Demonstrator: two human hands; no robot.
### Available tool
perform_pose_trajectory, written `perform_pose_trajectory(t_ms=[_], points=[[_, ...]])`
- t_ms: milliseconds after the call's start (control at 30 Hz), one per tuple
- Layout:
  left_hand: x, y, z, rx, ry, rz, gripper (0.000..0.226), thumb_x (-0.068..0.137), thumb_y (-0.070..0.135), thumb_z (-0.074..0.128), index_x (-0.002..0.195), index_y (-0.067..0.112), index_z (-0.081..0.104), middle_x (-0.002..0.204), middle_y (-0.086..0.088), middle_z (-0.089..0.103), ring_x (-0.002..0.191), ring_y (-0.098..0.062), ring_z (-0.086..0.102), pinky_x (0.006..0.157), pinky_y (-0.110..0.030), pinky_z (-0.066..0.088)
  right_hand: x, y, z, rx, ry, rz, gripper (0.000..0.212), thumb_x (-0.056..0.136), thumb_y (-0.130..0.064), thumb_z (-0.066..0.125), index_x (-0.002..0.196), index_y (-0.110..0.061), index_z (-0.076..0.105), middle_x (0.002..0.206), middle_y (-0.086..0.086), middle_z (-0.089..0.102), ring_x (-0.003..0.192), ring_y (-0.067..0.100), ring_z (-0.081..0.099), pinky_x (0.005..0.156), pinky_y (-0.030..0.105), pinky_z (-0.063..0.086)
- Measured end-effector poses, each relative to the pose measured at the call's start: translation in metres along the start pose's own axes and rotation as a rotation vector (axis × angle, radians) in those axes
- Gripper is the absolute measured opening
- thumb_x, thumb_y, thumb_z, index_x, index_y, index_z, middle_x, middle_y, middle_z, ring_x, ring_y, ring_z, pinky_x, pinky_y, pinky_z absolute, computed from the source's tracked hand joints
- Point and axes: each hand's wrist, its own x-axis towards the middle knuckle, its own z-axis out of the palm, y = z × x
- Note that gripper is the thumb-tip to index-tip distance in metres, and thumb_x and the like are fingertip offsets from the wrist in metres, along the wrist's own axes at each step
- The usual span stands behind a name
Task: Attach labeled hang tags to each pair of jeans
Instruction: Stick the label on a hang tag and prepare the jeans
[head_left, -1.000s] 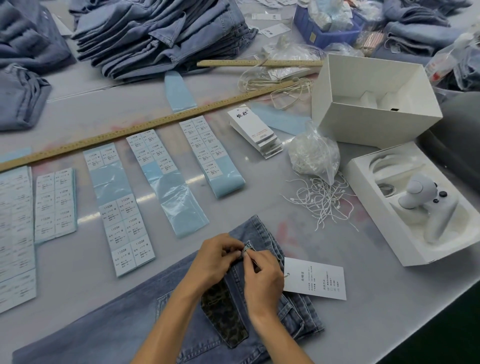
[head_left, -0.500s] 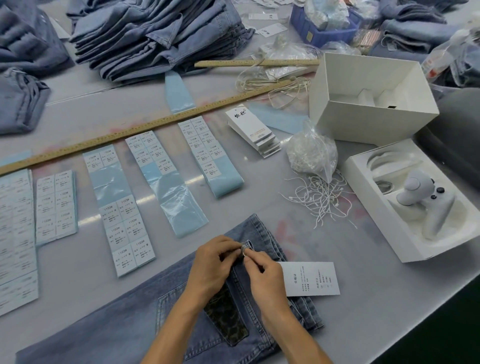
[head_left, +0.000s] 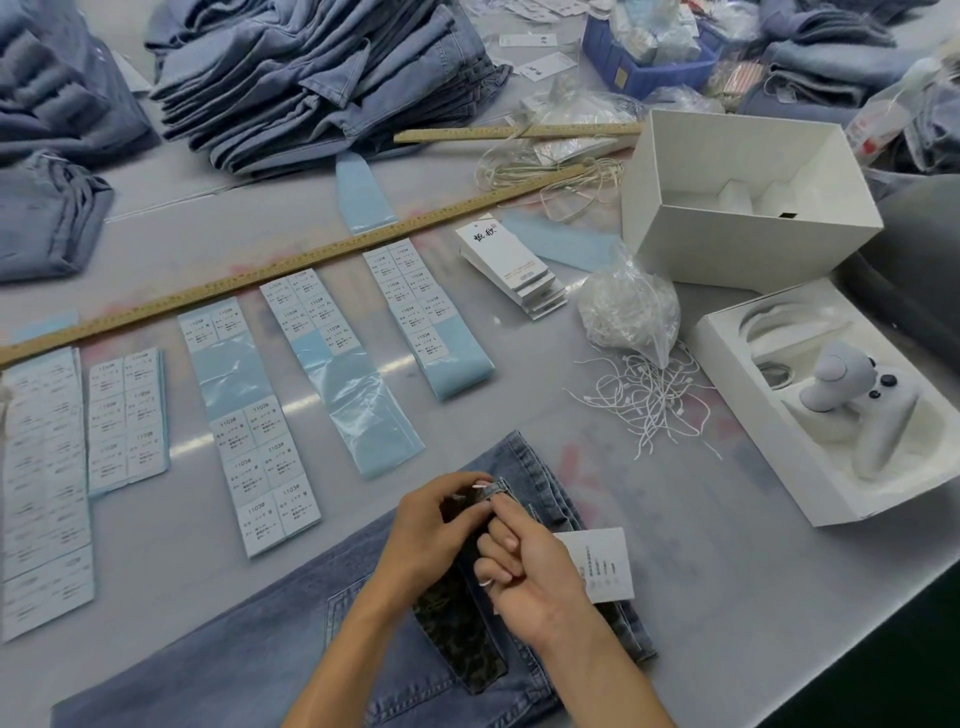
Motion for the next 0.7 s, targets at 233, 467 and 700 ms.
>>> perform_pose_trajectory(t_ms=[233, 467, 700], points=[[-0.002, 0.003, 0.004, -0.142, 0.111, -0.078, 0.012, 0.089, 0.013, 0.078, 0.090, 0.025, 0.078, 0.082, 0.005, 0.077, 0.068, -0.007, 0.067, 0.063, -0.021, 0.051, 0.004, 0.007, -0.005, -0.049, 0.021, -0.064, 0.012, 0.102, -0.011, 0.052, 0.100, -0.011, 0.065, 0.052, -0.003, 0.028, 0.035, 0.005, 0.022, 0.034, 0.019, 0.017], [0.007, 0.009, 0.015, -0.020, 0.155, -0.079, 0.014, 0.086, 0.011, 0.079, 0.085, 0.025, 0.078, 0.081, 0.009, 0.074, 0.065, -0.006, 0.059, 0.066, -0.020, 0.049, 0.002, 0.003, -0.004, -0.196, 0.110, -0.159, 0.015, 0.102, -0.010, 0.054, 0.092, -0.008, 0.066, 0.053, 0.000, 0.035, 0.039, 0.007, 0.027, 0.036, 0.020, 0.020], [0.014, 0.022, -0.003, -0.581, 0.290, -0.223, 0.005, 0.101, 0.017, 0.060, 0.098, 0.014, 0.060, 0.090, -0.010, 0.078, 0.067, -0.014, 0.067, 0.046, -0.021, 0.048, -0.030, -0.013, -0.019, -0.966, 0.216, -0.525, 0.033, 0.102, -0.012, 0.056, 0.122, -0.035, 0.068, 0.110, -0.018, 0.072, 0.098, 0.001, 0.067, 0.083, 0.018, 0.052]])
